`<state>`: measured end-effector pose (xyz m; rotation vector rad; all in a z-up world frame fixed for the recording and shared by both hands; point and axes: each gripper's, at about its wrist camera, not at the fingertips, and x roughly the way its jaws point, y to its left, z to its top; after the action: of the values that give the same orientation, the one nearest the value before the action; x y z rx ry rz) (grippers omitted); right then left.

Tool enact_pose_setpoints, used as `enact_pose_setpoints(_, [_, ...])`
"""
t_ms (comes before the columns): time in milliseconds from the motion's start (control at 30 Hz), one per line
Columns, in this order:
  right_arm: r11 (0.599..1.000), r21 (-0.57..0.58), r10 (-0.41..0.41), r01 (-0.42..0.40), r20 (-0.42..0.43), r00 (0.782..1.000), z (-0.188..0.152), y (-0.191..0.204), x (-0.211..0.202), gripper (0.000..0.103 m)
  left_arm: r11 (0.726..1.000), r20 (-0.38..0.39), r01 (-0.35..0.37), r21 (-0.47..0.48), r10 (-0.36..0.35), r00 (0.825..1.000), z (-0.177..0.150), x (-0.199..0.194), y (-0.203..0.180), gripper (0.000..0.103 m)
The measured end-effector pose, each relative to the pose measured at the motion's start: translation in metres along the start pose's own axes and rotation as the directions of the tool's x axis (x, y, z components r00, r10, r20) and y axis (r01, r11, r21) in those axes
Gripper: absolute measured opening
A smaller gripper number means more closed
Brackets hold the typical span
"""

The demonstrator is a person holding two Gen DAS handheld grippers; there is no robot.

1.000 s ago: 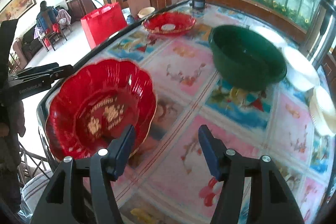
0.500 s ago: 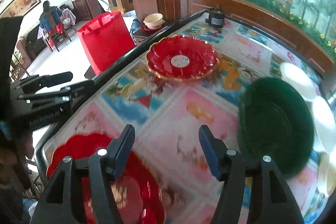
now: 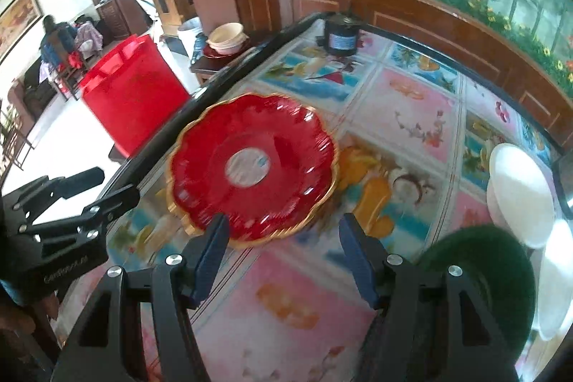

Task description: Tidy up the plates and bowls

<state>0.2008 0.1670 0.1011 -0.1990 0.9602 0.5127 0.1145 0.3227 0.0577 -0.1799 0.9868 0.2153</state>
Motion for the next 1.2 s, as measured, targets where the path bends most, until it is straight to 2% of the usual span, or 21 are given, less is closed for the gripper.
enact_pose_setpoints(167, [0.999,0.042,0.014,-0.012,-0.047,0.999,0.018,-0.018,0.021,0.064,0.999,-0.029,0.034,-0.022,-0.035,0.999,0.014,0.020,-0.006,0.060])
enact_pose_setpoints(367, [0.998,0.060,0.018,-0.012,-0.100,0.995,0.029,-0.026,0.046,0.062,1.000,-0.051,0.024,0.003,-0.024,0.998,0.021,0.039,-0.013,0.060])
enact_pose_setpoints(500, [0.998,0.062,0.035,-0.027,-0.130,0.991,0.032,-0.027,0.057,0.049,0.999,-0.067,0.045,-0.022,-0.046,0.997,0.027,0.051,-0.011,0.060])
enact_pose_setpoints(567, [0.998,0.060,0.029,-0.021,-0.143,0.989,0.034,-0.027,0.062,0.036,0.999,-0.072,0.037,-0.017,-0.038,0.997,0.029,0.056,-0.012,0.060])
enact_pose_setpoints(700, [0.997,0.068,0.041,-0.031,-0.150,0.988,0.034,-0.031,0.066,0.023,0.999,-0.087,0.029,-0.024,-0.031,0.996,0.032,0.064,-0.013,0.059])
enact_pose_setpoints(767, [0.997,0.067,0.047,-0.037,-0.151,0.987,0.034,-0.031,0.066,0.019,0.999,-0.091,0.020,-0.026,-0.022,0.996,0.034,0.069,-0.013,0.047])
enact_pose_setpoints(800, [0.997,0.062,0.048,-0.039,-0.154,0.987,0.033,-0.031,0.065,0.018,1.000,-0.077,0.017,-0.021,-0.018,0.997,0.035,0.067,-0.014,0.026])
enact_pose_setpoints(867, [0.998,0.045,0.044,-0.037,-0.158,0.986,0.033,-0.028,0.064,0.015,0.999,-0.087,0.022,-0.036,-0.025,0.996,0.037,0.067,-0.013,0.026])
enact_pose_setpoints(967, [0.999,0.030,0.018,-0.014,-0.152,0.988,0.031,-0.025,0.061,0.015,0.999,-0.080,0.024,-0.035,-0.027,0.996,0.036,0.067,-0.013,0.025])
enact_pose_setpoints(1200, [1.000,0.022,0.018,-0.016,-0.123,0.992,0.022,-0.020,0.047,0.015,0.999,-0.062,0.030,-0.028,-0.032,0.998,0.028,0.048,-0.011,0.023])
